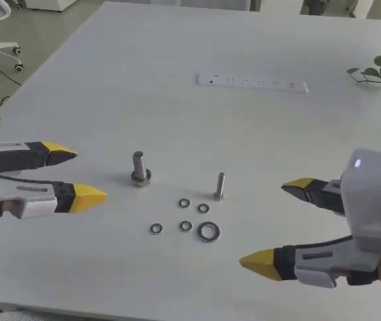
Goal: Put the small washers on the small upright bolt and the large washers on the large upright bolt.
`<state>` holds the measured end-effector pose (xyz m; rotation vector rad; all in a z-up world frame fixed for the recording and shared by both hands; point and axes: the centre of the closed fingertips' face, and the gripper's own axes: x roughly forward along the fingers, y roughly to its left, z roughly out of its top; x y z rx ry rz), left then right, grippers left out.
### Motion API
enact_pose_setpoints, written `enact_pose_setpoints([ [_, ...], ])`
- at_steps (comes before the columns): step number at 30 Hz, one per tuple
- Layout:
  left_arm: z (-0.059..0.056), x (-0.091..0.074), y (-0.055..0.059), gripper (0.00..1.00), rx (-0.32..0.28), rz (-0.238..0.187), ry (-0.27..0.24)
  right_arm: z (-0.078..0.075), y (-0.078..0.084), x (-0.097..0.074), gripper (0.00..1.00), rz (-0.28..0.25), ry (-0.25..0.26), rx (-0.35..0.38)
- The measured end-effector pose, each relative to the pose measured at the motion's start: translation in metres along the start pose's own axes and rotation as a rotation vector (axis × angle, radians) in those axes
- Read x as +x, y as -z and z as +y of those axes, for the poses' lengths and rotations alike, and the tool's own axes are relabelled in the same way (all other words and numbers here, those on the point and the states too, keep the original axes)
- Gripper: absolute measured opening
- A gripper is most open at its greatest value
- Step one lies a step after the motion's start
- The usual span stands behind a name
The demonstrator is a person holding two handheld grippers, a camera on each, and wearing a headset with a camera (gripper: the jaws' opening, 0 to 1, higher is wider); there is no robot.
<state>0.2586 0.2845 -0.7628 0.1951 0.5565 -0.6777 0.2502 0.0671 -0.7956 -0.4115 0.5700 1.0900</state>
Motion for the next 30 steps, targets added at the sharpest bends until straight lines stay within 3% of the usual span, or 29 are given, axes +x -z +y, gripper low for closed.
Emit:
enact_pose_setpoints([
  [8, -0.02, -0.007, -0.003, 0.62, -0.03, -0.06, 0.009, 0.005, -0.005, 0.008, 0.82, 0.012, -0.031, -0.026],
  [13, -0.031, -0.01, -0.008, 0.66, -0.073, -0.123, 0.026, 0.01, -0.008, 0.014, 0.82, 0.026, -0.056, -0.05],
  [16, -0.032, -0.008, -0.005, 0.73, -0.086, -0.129, 0.016, 0.012, -0.009, 0.016, 0.81, 0.034, -0.067, -0.064],
  [22, -0.031, -0.012, -0.009, 0.77, -0.103, -0.151, 0.008, 0.012, -0.01, 0.022, 0.8, 0.051, -0.083, -0.081],
  [30, -0.033, -0.014, -0.005, 0.83, -0.128, -0.154, 0.003, 0.01, -0.015, 0.029, 0.76, 0.067, -0.09, -0.102],
])
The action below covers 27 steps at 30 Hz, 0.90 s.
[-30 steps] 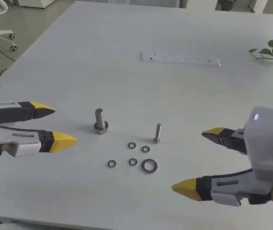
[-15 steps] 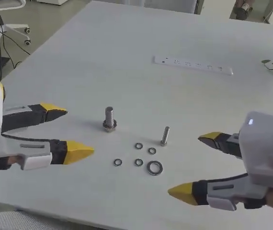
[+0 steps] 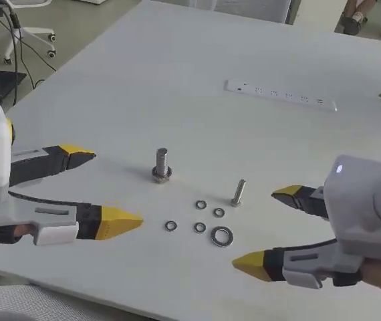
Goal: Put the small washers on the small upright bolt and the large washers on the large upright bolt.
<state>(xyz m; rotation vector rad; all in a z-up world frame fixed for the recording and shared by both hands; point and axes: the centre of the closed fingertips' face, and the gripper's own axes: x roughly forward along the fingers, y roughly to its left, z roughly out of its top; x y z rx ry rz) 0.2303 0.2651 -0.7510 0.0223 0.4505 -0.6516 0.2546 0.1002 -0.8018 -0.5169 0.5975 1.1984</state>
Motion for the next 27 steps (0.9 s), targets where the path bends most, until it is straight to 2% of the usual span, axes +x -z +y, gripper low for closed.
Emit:
enact_pose_setpoints([
  [5, 0.0, 0.0, -0.001, 0.84, -0.002, -0.003, -0.003, -0.003, -0.001, 0.003, 0.73, 0.017, -0.001, -0.012],
  [13, -0.006, 0.002, -0.002, 0.83, -0.005, -0.004, 0.003, -0.006, -0.002, 0.013, 0.6, 0.043, -0.015, -0.016],
  [17, -0.007, 0.003, -0.002, 0.83, 0.004, -0.002, 0.001, -0.006, 0.0, 0.024, 0.53, 0.072, -0.033, -0.016],
  [23, -0.008, 0.003, -0.003, 0.82, 0.002, -0.005, 0.004, -0.005, 0.011, 0.04, 0.47, 0.15, -0.05, -0.056],
  [27, -0.01, 0.003, -0.002, 0.81, 0.008, -0.001, 0.012, -0.003, 0.017, 0.049, 0.43, 0.177, -0.066, -0.051],
])
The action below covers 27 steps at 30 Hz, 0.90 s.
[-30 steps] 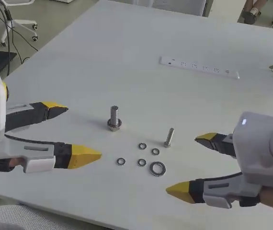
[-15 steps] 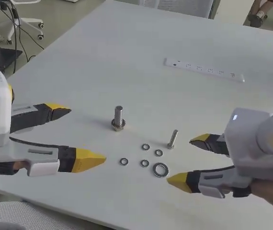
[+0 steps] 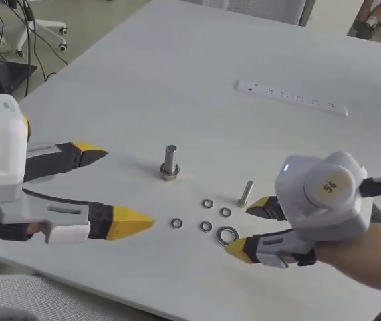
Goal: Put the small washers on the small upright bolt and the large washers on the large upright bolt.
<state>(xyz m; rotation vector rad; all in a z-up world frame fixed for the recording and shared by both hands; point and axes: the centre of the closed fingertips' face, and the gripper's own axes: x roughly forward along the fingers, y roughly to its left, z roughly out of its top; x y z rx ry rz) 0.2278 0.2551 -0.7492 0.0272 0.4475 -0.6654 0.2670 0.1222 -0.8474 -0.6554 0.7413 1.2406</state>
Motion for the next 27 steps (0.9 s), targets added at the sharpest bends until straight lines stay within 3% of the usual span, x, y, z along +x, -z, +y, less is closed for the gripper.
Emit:
enact_pose_setpoints([
  [11, -0.001, 0.0, 0.0, 0.8, 0.006, 0.0, -0.002, -0.004, 0.008, 0.015, 0.37, 0.097, -0.015, -0.051],
  [27, 0.0, -0.002, 0.001, 0.78, 0.007, -0.007, -0.003, -0.002, 0.013, 0.024, 0.31, 0.178, -0.046, -0.099],
])
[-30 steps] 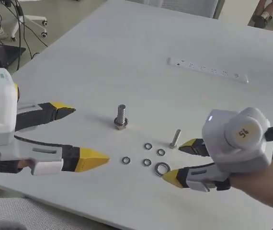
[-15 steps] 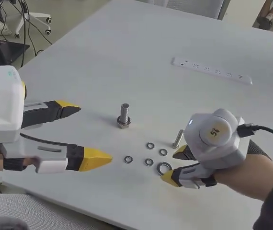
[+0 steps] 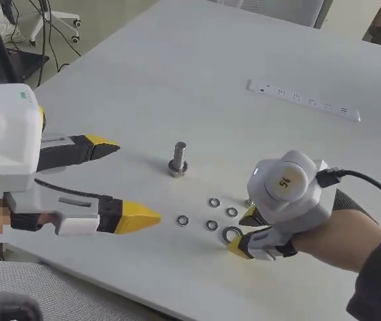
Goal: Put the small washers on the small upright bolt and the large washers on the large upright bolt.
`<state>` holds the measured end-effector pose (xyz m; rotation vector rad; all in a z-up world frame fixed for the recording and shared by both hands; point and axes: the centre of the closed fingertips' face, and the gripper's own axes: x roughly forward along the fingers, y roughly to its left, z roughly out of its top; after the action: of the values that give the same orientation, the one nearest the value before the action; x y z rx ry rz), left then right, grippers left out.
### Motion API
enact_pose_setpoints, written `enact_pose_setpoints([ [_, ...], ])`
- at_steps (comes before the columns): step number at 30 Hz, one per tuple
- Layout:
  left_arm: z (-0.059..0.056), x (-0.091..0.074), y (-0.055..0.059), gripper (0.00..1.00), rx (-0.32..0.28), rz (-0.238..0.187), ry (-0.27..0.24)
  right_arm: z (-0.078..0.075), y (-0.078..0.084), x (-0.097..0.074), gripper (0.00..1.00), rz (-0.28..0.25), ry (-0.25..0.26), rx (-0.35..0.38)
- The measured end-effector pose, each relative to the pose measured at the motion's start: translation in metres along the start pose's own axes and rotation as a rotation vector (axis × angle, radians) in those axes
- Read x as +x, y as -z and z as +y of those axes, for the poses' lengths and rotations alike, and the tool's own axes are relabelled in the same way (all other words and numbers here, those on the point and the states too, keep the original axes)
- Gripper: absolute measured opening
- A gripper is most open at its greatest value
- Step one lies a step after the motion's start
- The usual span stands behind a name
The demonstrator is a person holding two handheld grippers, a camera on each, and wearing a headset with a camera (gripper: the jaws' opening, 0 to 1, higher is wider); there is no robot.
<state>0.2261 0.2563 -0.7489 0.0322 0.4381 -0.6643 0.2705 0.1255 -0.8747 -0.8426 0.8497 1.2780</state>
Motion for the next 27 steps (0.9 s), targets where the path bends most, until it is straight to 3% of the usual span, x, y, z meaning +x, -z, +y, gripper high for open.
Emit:
enact_pose_setpoints([
  [27, -0.0005, -0.0019, 0.0021, 0.74, 0.008, 0.002, 0.003, 0.003, -0.0001, 0.0022, 0.24, 0.04, -0.049, 0.019],
])
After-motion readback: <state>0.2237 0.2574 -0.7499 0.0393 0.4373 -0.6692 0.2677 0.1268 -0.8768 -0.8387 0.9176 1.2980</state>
